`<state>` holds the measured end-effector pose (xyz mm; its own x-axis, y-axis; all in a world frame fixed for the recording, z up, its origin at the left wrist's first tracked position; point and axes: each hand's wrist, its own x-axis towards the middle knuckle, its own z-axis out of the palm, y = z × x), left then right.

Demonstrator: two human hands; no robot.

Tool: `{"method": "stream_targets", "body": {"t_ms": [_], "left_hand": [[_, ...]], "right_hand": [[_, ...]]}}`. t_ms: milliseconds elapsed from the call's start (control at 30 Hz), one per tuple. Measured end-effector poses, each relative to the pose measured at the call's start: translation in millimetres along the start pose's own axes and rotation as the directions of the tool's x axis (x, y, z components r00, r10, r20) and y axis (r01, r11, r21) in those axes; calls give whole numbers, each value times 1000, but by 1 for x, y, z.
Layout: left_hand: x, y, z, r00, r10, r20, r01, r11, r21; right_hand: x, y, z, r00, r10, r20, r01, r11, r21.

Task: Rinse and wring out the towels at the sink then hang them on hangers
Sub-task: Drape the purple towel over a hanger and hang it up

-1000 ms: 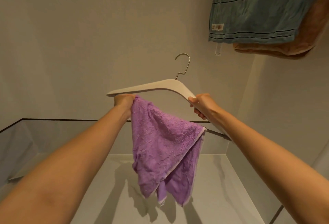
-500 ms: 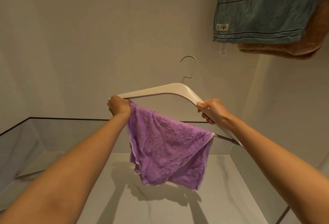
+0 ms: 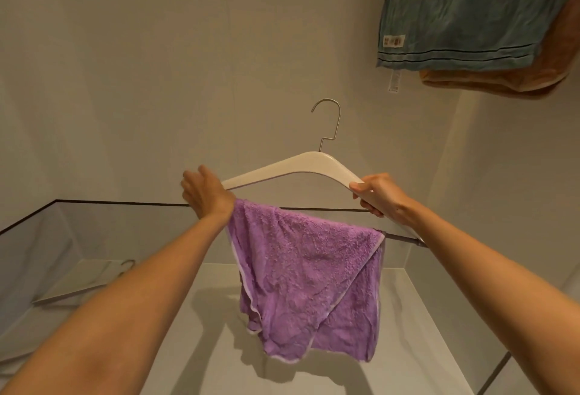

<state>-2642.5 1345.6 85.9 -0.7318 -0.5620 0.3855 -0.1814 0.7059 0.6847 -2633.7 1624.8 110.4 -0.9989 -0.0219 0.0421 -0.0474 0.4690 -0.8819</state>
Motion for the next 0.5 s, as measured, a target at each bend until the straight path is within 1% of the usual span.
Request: {"method": "stream_targets", "body": {"t_ms": [33, 67, 100, 133, 167, 200, 267, 300, 333, 400, 433, 467, 500], "left_hand": [[-3, 5, 0, 989, 132, 60, -137, 988, 74], [-6, 13, -1, 950, 265, 164, -285, 952, 109], [-10, 22, -1, 885, 371, 283, -414, 904, 109], [-14, 32, -1, 819, 435, 374, -498, 863, 89], [-17, 40, -2, 779, 463, 422, -537, 841, 69], [-20, 47, -2, 771, 474, 425, -546, 836, 59], [-19, 55, -4, 801, 466, 376, -525, 848, 69], [-19, 56, -4, 809, 461, 366, -520, 850, 79], [-20, 57, -4, 815, 456, 358, -515, 853, 86], [-24, 58, -2, 847, 424, 322, -473, 877, 88], [-26, 59, -1, 861, 405, 308, -449, 889, 87], [-27, 60, -1, 871, 391, 299, -433, 897, 89], [-28, 60, 0, 877, 381, 293, -422, 902, 89]], "right_hand": [[1, 1, 0, 1000, -14, 10, 14, 1000, -4], [1, 0, -1, 999, -30, 24, 31, 1000, -5], [0, 1, -1, 998, -44, 44, 44, 999, -3], [0, 0, 0, 996, -56, 72, 56, 998, -2], [-1, 0, 0, 993, -64, 103, 64, 998, 3], [-2, 0, -1, 990, -63, 130, 62, 998, 13], [-4, 0, -4, 988, -60, 143, 52, 997, 59], [-3, 1, -6, 991, -65, 117, 57, 996, 72], [-1, 3, -8, 995, -81, 63, 79, 996, 34], [2, 12, -9, 982, -148, -116, 130, 980, -152], [3, 22, -8, 946, -196, -257, 137, 963, -231], [1, 32, -7, 883, -203, -423, 104, 964, -245], [-4, 45, -6, 798, -149, -584, 46, 981, -188]]}}
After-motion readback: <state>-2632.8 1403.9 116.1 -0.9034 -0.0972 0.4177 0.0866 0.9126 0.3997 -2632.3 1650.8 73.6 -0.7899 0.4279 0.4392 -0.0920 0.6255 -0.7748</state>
